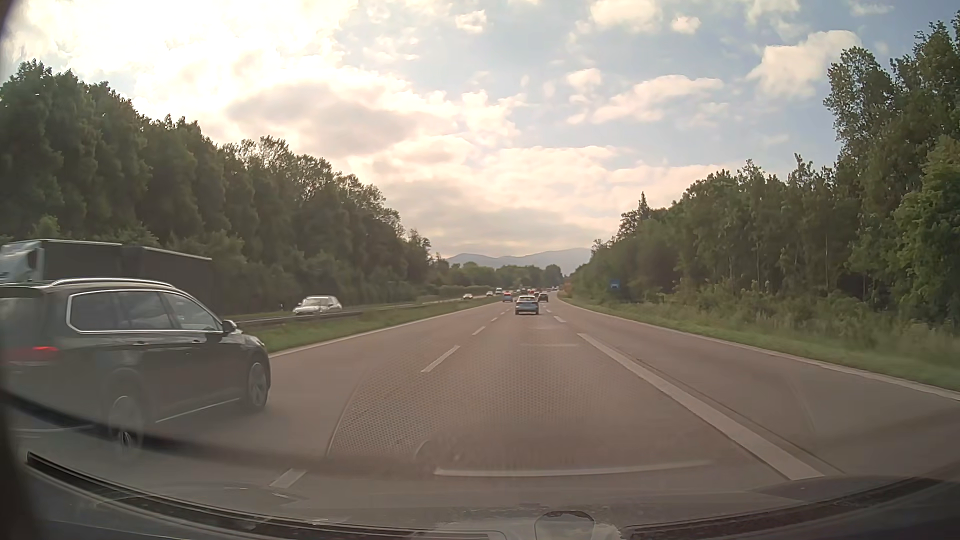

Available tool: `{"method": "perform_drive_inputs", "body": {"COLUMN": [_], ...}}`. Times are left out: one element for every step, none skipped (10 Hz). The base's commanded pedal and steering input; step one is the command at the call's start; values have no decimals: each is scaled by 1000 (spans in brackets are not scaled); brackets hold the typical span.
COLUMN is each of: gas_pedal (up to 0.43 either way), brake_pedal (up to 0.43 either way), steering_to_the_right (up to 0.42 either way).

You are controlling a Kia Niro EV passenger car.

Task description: Follow the waypoints while adhering to traffic rules and regulations

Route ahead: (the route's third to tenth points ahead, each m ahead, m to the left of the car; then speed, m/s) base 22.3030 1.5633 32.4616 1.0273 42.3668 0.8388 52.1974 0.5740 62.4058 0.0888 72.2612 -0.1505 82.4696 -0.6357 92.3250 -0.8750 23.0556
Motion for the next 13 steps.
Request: {"method": "perform_drive_inputs", "body": {"gas_pedal": [157,157,157,157,157,150,150,150,150,150,150,150,150], "brake_pedal": [0,0,0,0,0,0,0,0,0,0,0,0,0], "steering_to_the_right": [2,1,2,1,2,1,1,2,1,2,2,1,1]}}
